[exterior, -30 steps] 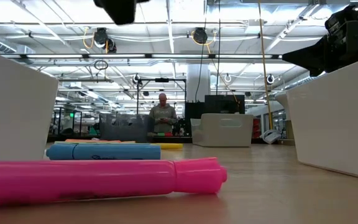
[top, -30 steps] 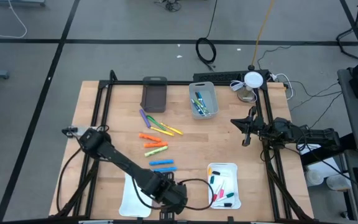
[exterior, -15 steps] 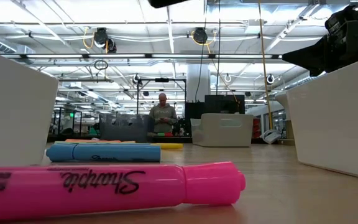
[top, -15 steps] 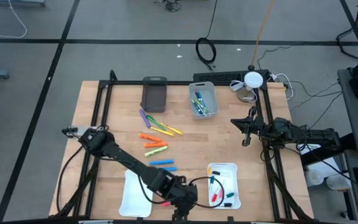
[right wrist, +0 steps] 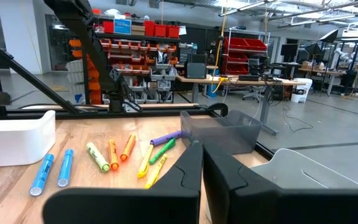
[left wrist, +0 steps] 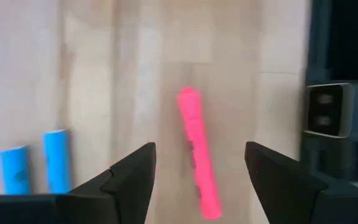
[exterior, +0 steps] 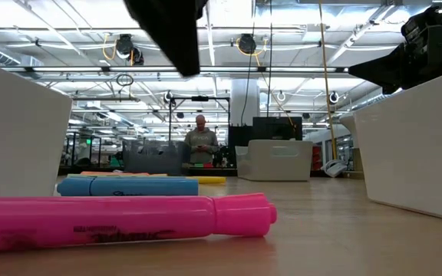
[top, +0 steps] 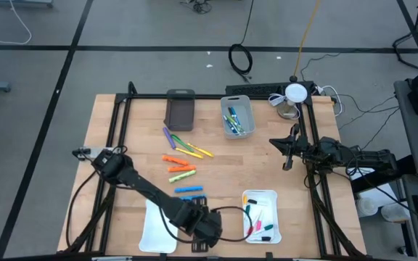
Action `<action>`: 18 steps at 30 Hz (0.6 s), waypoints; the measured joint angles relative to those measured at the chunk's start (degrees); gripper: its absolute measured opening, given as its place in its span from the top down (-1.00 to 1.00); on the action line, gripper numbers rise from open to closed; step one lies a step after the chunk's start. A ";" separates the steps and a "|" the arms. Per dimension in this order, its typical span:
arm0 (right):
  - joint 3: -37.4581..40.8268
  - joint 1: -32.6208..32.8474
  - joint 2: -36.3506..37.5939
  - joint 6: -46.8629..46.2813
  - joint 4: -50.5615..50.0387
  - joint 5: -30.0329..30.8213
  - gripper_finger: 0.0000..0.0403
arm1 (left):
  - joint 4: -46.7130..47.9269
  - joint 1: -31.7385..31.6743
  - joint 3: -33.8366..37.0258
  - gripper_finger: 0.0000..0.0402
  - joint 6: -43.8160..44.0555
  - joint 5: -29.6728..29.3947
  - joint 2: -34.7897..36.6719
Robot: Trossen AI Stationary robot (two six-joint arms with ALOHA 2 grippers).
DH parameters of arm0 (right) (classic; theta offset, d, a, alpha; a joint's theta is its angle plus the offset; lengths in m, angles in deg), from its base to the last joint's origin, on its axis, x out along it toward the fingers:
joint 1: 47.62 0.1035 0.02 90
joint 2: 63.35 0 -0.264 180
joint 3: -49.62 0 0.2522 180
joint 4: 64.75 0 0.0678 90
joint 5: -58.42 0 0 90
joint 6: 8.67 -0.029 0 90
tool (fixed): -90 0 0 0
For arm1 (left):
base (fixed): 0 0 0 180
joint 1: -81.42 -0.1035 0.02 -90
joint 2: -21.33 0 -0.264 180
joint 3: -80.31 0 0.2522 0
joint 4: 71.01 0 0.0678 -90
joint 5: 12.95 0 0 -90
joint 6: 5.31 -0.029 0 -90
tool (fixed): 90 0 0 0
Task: Pick & Place Markers
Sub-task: Put the pink marker pen into the left white bin
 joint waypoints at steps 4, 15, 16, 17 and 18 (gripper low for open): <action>-0.01 0.01 0.01 0.01 0.00 0.00 1.00 | -0.57 0.78 2.54 -0.25 1.77 -1.99 0.00; 0.00 -0.01 0.00 0.01 -0.02 0.00 1.00 | -7.55 1.75 12.60 -0.25 5.56 1.12 0.00; 0.01 -0.01 0.01 0.00 -0.02 0.00 1.00 | -8.24 1.91 12.82 -0.25 5.61 1.13 0.00; 0.01 0.01 0.02 0.01 -0.02 0.00 1.00 | -8.63 2.07 12.84 -0.25 5.63 1.17 0.00; 0.00 -0.01 0.00 0.01 -0.02 -0.02 1.00 | -9.03 2.27 12.84 -0.25 5.67 1.17 0.00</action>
